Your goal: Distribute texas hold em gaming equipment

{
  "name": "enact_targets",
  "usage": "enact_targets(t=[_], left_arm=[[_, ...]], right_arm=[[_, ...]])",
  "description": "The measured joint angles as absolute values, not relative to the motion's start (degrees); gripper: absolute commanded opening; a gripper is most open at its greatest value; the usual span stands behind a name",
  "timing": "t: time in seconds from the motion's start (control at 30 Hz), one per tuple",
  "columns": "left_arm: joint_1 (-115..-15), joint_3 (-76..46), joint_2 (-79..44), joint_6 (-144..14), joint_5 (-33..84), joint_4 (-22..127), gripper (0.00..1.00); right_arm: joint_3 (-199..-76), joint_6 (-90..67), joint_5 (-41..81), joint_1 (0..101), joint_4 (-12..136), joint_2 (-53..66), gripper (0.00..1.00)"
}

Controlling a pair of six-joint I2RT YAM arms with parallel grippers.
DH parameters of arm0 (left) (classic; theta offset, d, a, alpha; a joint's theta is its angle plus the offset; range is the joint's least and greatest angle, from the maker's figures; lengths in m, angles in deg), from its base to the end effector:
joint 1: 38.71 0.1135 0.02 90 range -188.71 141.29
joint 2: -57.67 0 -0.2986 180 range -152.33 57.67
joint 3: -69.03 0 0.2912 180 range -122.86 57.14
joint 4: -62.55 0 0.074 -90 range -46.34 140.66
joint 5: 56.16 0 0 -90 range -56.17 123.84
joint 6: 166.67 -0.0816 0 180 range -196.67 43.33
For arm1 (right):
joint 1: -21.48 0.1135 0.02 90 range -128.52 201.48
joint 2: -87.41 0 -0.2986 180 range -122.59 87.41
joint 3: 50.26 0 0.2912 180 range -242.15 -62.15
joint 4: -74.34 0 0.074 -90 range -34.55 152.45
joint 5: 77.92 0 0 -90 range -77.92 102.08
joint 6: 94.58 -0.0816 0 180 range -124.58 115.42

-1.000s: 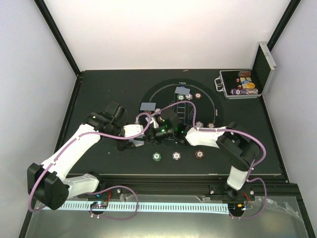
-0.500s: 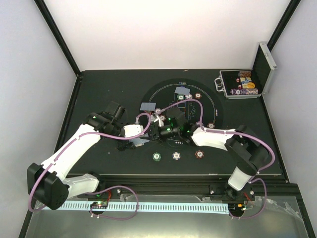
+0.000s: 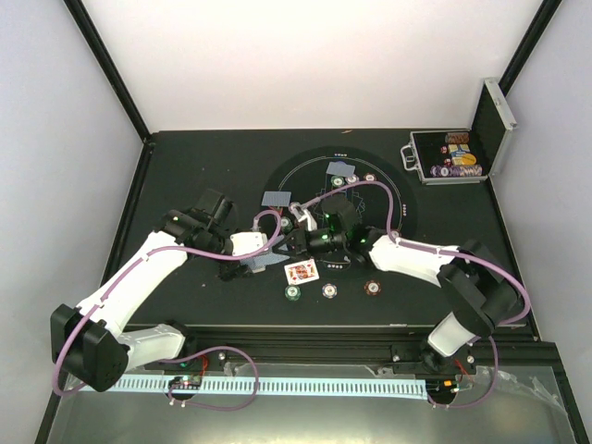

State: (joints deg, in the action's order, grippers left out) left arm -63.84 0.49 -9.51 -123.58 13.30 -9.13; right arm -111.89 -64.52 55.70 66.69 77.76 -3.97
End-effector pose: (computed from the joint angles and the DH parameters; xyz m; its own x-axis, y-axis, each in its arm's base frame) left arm 0.2105 -0.1304 0.2540 -0.2138 0.8556 -0.4713 0.9673 0.2529 0.0202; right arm 0.2413 0.3230 0.2085 -0.9782 -0.0960 -0.1841 -0.2051 0.3081 0.9290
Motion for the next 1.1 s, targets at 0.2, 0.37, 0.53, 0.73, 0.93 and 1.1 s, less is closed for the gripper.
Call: enact_targets(t=[0.2,0.37,0.53,0.73,0.93,1.1], left_arm=[[-63.84,0.49,-9.51,-123.58,13.3,-9.15,0.02],[-63.84,0.49,-9.47,-123.58,13.3,-9.15,0.01],[-63.84,0.49,-9.42,-123.6,13.3,-9.13,0.02],[-63.84,0.49,-9.4,-123.6,13.28,-9.13,0.02],[-63.84,0.49,-9.4,-123.6,13.28,-9.32,0.02],[-63.84,0.49,-9.38,-123.58,13.28,-9.45,0.01]], right_arm=[[-111.76,-63.41,55.48,64.81,75.01,-3.25,0.01],[-111.49,-62.86,55.68,62.78,73.08,-2.13,0.01],[-111.49,-62.32,55.85,59.61,72.27,-1.89,0.01],[-113.7,-60.52,57.29,55.59,69.78,-3.2,0.01],[-128.43,-56.06,57.97,50.11,64.69,-16.56,0.01],[-146.6,-52.79,57.69,47.83,57.72,-32.42,0.01]])
